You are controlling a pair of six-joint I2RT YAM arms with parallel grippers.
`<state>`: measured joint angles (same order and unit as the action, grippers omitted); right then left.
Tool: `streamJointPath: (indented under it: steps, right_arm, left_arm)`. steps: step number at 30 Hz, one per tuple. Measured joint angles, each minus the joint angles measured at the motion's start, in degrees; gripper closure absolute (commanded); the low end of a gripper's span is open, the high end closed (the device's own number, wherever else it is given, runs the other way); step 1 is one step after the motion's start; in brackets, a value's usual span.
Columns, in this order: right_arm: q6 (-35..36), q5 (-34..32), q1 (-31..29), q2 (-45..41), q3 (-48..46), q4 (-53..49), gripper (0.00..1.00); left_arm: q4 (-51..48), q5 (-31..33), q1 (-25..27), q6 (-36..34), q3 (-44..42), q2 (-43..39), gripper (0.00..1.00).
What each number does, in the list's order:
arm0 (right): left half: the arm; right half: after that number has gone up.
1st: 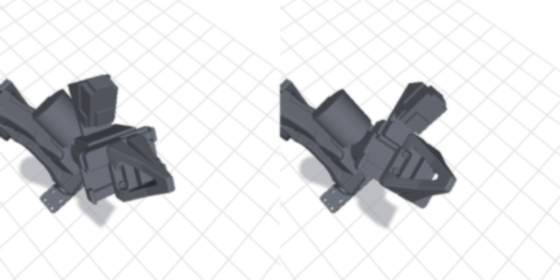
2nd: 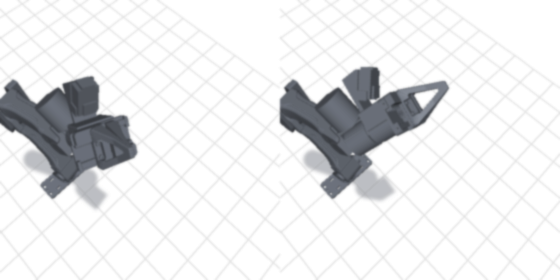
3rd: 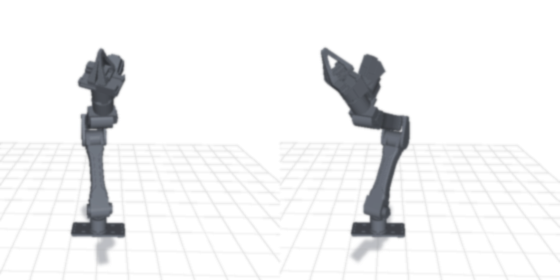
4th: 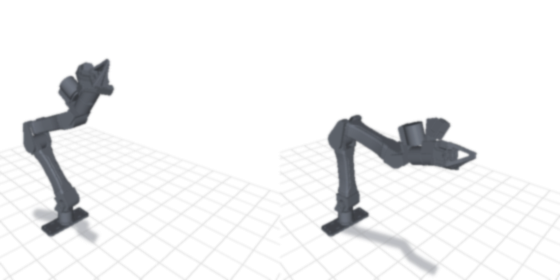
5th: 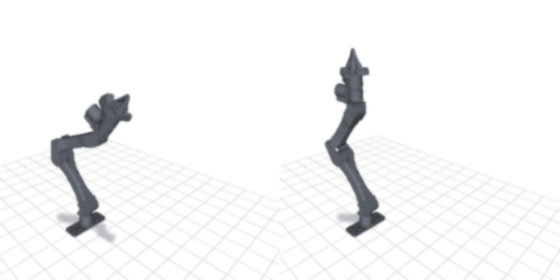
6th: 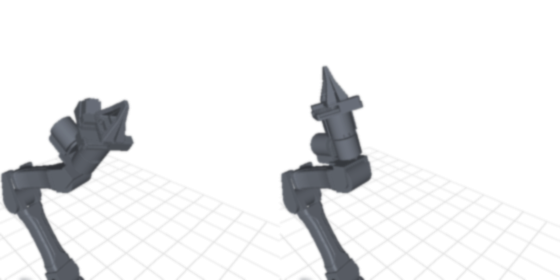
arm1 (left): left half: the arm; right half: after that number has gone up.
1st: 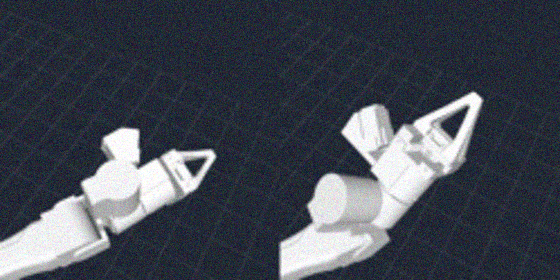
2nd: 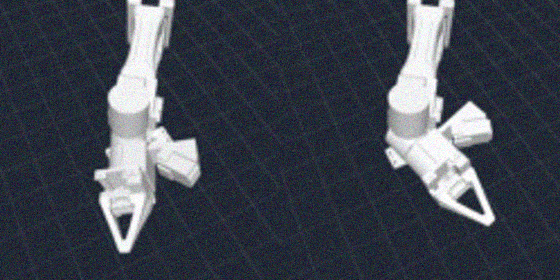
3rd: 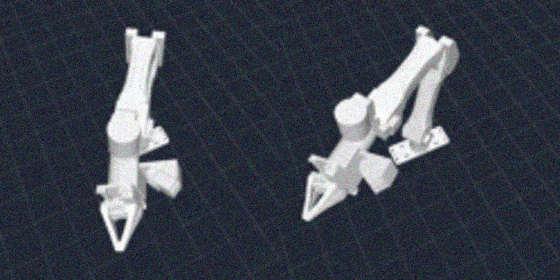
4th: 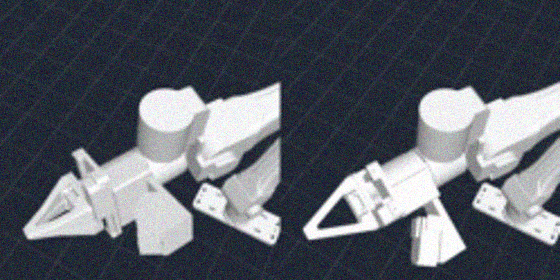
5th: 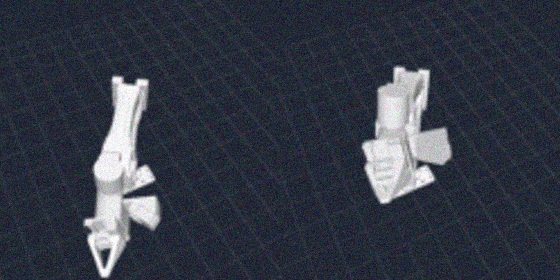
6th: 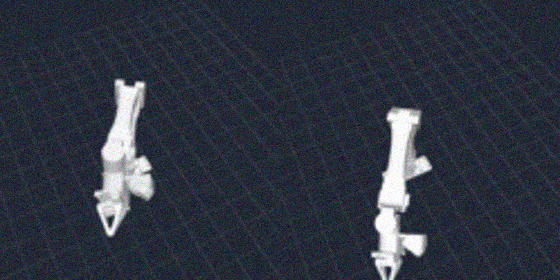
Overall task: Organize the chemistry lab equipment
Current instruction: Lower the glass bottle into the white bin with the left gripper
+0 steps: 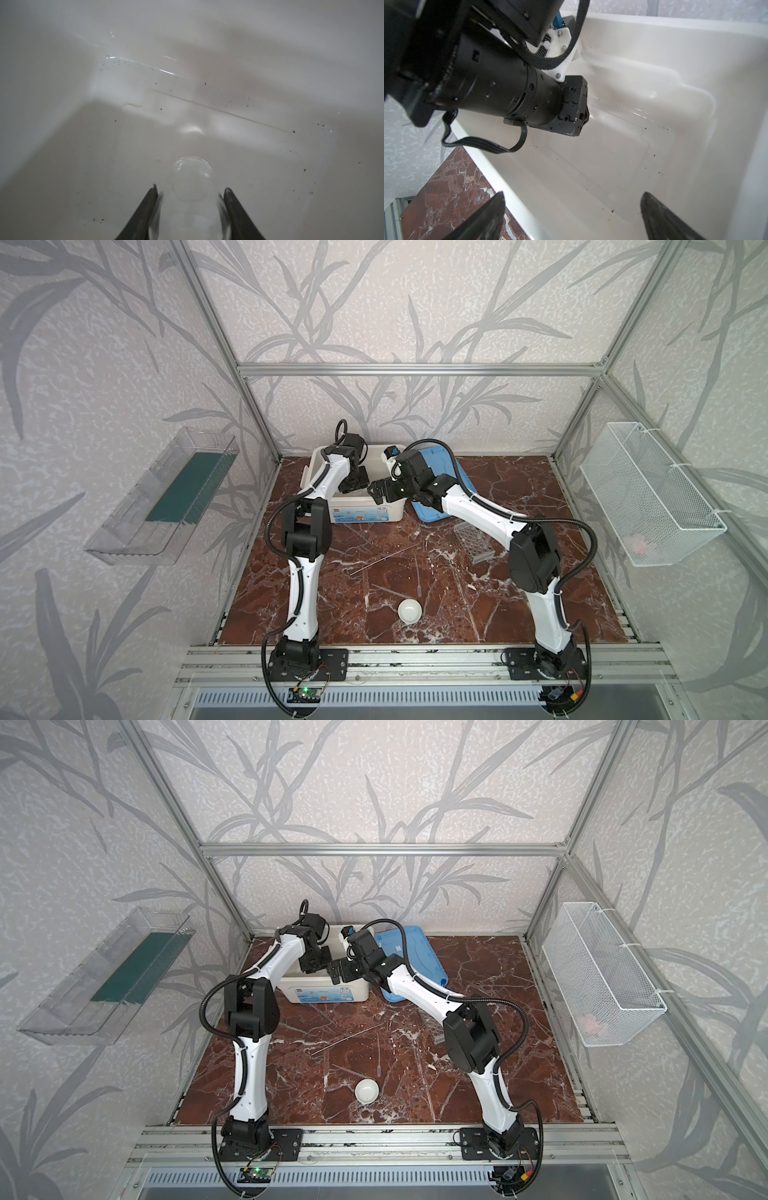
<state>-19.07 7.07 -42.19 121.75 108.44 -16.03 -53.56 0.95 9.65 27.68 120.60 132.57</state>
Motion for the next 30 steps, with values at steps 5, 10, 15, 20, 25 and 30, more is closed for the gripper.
streamJointPath:
  steps: [5,10,15,20,25,30]
  right_arm:
    - [-0.02,0.09,0.00,0.00,-0.28,0.55,0.01]
    - [-0.24,0.09,0.00,-0.09,-0.68,1.25,0.01]
    - [-0.42,0.09,0.00,-0.11,-0.76,1.46,0.01]
    - [-0.39,0.09,0.00,-0.42,-1.49,2.12,0.01]
    - [-0.39,0.11,0.09,-0.85,-2.25,2.67,0.01]
    - [-0.39,0.13,0.15,-0.94,-2.38,2.80,0.01]
  left_arm:
    - [0.04,-0.04,0.04,0.24,0.02,1.07,0.62]
    - [-0.22,-0.07,0.04,0.35,0.11,2.95,0.53]
    - [-1.22,-0.09,0.07,0.37,1.66,4.31,0.52]
    - [-1.60,-0.09,0.07,0.37,2.25,4.46,0.50]
    - [-1.79,-0.02,0.11,0.35,2.34,4.46,0.47]
    - [-2.10,-0.02,0.11,0.35,3.08,4.57,0.46]
